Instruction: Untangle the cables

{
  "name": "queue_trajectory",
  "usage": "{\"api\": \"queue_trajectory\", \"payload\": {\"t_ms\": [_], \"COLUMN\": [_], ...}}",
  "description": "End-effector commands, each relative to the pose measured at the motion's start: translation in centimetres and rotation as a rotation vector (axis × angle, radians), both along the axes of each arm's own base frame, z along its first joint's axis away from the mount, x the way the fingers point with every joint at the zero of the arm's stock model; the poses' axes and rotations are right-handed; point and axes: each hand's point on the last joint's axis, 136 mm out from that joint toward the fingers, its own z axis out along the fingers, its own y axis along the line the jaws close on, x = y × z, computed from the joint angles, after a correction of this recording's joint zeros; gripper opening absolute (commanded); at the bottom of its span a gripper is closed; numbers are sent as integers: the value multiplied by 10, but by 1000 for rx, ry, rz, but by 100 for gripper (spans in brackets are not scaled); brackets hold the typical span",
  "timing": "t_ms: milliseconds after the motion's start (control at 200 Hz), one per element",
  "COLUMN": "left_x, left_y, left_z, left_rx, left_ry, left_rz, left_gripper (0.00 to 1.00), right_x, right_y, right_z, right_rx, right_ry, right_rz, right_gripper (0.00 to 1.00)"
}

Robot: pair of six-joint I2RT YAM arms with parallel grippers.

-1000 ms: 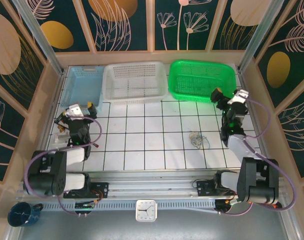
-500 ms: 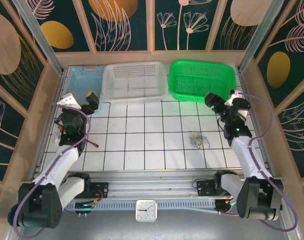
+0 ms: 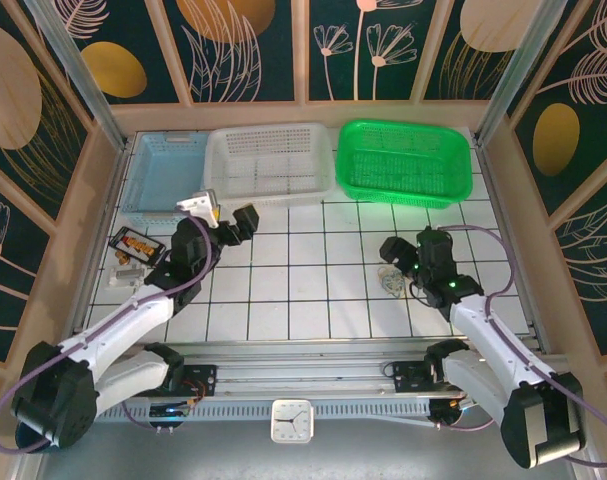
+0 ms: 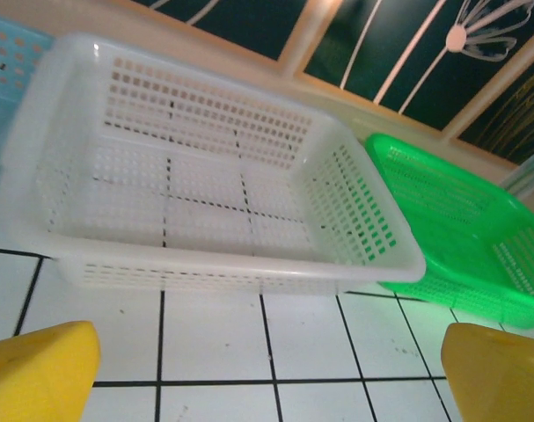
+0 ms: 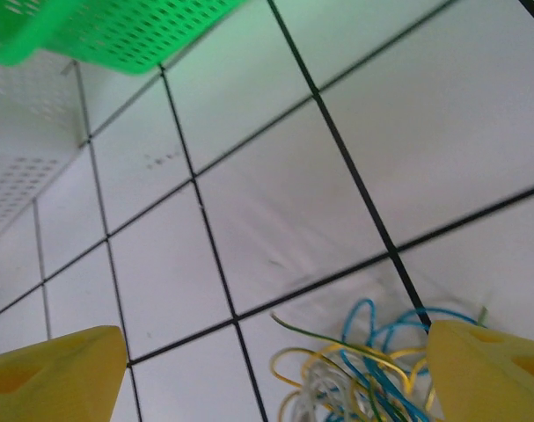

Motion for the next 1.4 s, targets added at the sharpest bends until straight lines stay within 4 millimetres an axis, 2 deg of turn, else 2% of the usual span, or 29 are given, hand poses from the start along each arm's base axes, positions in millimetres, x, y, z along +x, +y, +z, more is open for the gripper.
{"api": "queue_trajectory", "payload": {"t_ms": [0, 105, 305, 450, 510, 600, 756, 806, 861, 941, 1011, 1231, 1396], "left_x": [4, 5, 5, 5, 4, 5, 4, 3, 1, -2, -5, -12, -14], "left_y": [-10, -16, -17, -15, -15, -14, -12, -10, -8, -5, -4, -4, -11], "left_z": [-1, -5, -8, -10, -11, -11, -13, -13, -12, -13, -13, -12, -16], "left_rx": [0, -12, -24, -32, -39, -54, -68, -70, -73, -73, -75, -101, -103], "left_ry": [23, 26, 25, 28, 29, 27, 29, 27, 21, 19, 18, -8, 16], "left_rz": [-4, -14, -10, -1, 2, 8, 27, 32, 39, 44, 42, 19, -22], "left_gripper": [99, 99, 99, 99, 99, 99, 99, 99, 99, 99, 99, 99, 99], "right_x": [-6, -6, -6, -3, 0, 12, 31, 38, 43, 47, 49, 48, 42], "right_y": [-10, 2, 41, 88, 114, 151, 228, 247, 257, 261, 257, 216, 189], "right_z": [-17, -28, -37, -31, -23, -15, -1, 2, 7, 18, 28, 41, 42], "right_rx": [-23, 7, 100, 212, 246, 277, 341, 345, 350, 353, 322, 148, 72], "right_ry": [53, 77, 97, 91, 75, 60, 43, 38, 28, -1, -28, -92, -118], "right_rz": [-95, -68, 19, 109, 159, 220, 361, 405, 426, 446, 452, 411, 399], "right_gripper": [91, 92, 92, 91, 90, 90, 89, 89, 89, 88, 88, 87, 87]}}
